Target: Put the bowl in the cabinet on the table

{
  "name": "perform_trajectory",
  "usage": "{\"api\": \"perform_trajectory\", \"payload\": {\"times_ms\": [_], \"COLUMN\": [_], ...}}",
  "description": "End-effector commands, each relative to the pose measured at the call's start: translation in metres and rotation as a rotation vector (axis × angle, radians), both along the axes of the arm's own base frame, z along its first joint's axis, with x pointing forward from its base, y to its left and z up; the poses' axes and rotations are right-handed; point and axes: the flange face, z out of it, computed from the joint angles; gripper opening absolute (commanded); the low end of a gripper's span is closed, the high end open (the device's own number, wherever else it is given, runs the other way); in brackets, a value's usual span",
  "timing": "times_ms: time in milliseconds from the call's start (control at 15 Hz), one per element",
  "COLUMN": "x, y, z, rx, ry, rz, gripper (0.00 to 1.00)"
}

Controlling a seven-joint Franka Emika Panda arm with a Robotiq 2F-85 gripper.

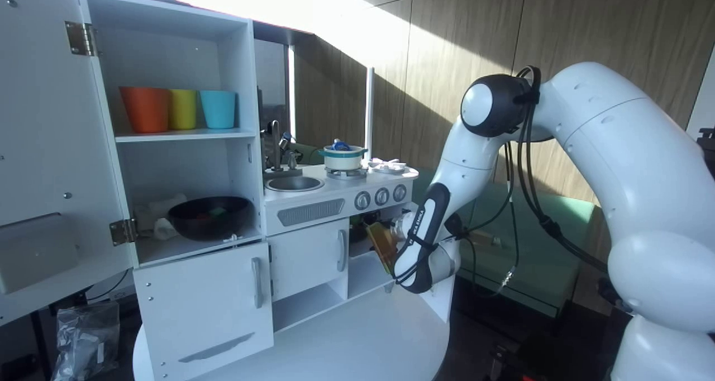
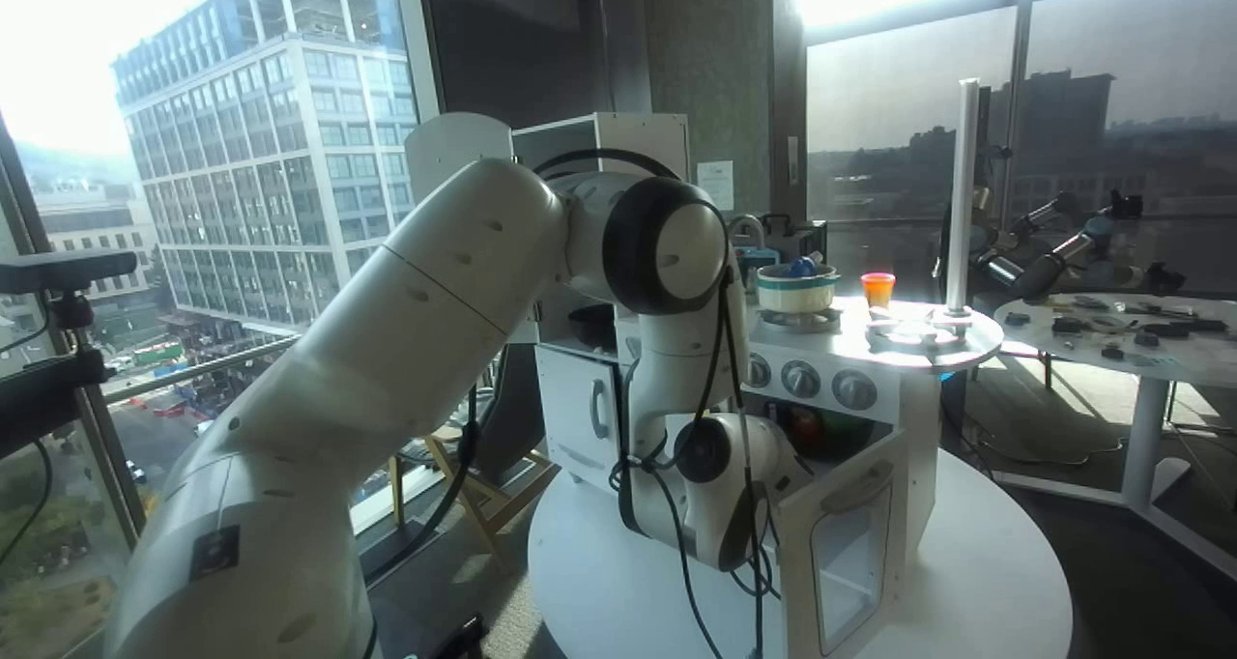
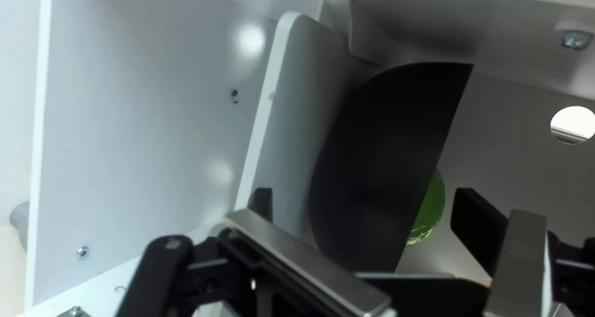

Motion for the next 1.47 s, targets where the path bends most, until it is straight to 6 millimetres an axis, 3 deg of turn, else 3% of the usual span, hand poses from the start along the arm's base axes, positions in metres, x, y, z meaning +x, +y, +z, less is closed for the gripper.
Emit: {"api": "perform_trajectory", "payload": {"times_ms": [0, 667, 733, 867, 1267, 1400], "x": [0.011, 0.017, 0.017, 0.017, 0.017, 0.016], "y": [0.006, 0.014, 0.015, 0.016, 0.015, 0.013], "z": [0.015, 0.017, 0.018, 0.018, 0.023, 0.024], "rx": [-0.037, -0.084, -0.089, -0.1, -0.114, -0.114], "ry": [-0.006, 0.02, 0.022, 0.022, 0.011, 0.009], "rz": [-0.017, -0.096, -0.101, -0.106, -0.113, -0.119], "gripper": [1.0, 0.98, 0.74, 0.68, 0.2, 0.13]}}
